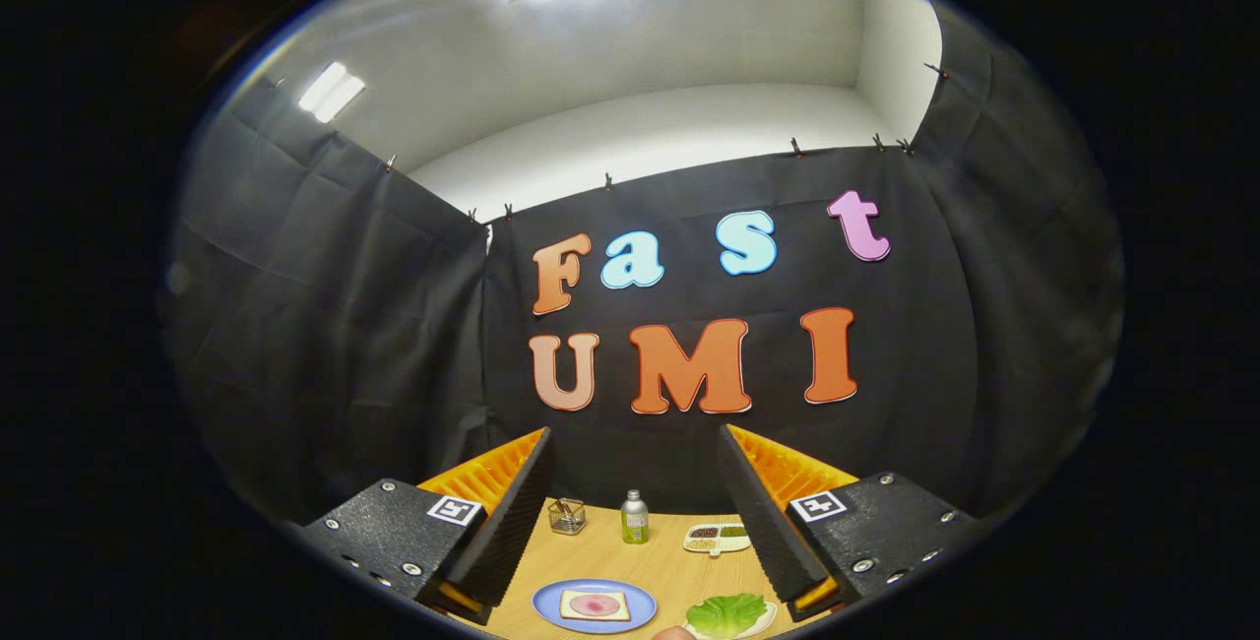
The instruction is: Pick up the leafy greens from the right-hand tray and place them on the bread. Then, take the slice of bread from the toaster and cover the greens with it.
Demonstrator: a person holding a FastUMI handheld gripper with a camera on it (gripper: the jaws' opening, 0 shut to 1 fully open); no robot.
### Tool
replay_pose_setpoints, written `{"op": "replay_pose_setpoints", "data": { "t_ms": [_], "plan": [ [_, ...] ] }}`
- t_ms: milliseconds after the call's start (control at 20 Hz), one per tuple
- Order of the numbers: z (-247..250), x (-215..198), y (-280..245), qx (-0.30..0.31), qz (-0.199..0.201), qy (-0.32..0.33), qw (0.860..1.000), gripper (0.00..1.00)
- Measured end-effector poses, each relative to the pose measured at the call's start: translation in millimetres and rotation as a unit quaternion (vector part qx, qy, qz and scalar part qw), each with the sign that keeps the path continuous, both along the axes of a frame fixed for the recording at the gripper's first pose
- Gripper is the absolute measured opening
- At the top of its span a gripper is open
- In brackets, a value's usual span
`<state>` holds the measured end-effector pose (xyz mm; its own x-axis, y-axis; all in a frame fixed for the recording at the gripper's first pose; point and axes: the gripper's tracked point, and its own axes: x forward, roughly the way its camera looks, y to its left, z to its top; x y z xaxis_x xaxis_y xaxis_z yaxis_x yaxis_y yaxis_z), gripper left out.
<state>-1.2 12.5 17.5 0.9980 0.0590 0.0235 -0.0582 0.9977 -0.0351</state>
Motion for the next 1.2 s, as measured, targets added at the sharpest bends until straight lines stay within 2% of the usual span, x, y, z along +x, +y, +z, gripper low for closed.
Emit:
{"op": "replay_pose_setpoints", "data": {
  "t_ms": [400,600,1000,1200],
  "plan": [
    [-50,20,-8,0.013,0.026,0.077,0.997,0.98],
    [-90,31,-19,0.034,0.033,0.140,0.989,0.98],
    [-172,44,-38,0.050,0.033,0.277,0.959,0.98],
    [-218,47,-53,0.049,0.023,0.347,0.936,0.97]
  ]
}}
